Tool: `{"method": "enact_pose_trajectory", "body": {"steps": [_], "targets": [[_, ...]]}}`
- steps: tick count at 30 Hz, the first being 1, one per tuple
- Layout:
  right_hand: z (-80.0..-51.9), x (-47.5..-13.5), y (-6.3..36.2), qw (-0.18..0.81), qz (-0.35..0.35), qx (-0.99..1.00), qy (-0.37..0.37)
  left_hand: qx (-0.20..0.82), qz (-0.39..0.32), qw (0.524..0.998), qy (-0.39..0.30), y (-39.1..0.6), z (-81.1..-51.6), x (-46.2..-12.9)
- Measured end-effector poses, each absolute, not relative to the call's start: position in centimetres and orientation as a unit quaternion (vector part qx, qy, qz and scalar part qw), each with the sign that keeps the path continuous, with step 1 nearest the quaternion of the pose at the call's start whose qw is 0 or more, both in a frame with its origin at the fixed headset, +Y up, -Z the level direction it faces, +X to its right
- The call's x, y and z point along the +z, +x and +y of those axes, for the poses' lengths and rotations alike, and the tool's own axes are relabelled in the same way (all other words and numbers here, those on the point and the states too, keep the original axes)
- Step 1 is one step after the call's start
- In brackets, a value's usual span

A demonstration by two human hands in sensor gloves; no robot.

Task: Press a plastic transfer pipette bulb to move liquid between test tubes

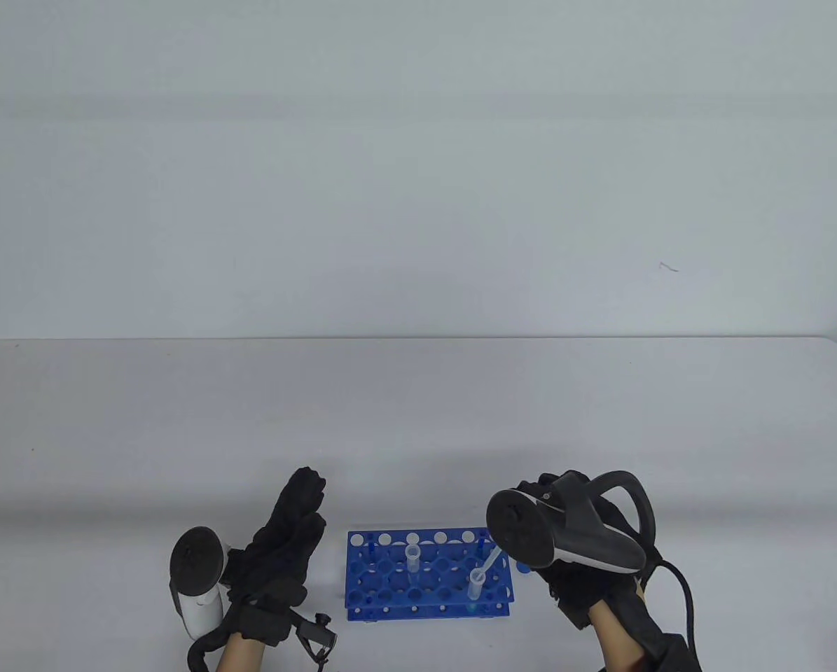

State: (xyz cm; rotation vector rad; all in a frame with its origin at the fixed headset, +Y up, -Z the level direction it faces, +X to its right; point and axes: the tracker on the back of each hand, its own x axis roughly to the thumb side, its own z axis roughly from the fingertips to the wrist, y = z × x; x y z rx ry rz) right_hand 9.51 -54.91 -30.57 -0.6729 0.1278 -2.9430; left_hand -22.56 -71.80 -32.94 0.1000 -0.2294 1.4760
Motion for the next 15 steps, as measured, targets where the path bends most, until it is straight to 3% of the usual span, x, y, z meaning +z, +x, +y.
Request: {"method": "enact_pose_trajectory", "body": {"steps": [15], "targets": [[-59.3,-32.6,6.6,0.124,-0.004,-0.961,-0.247,0.672,-0.105,0.732,0.046,-22.6,-71.8,-32.9]]}}
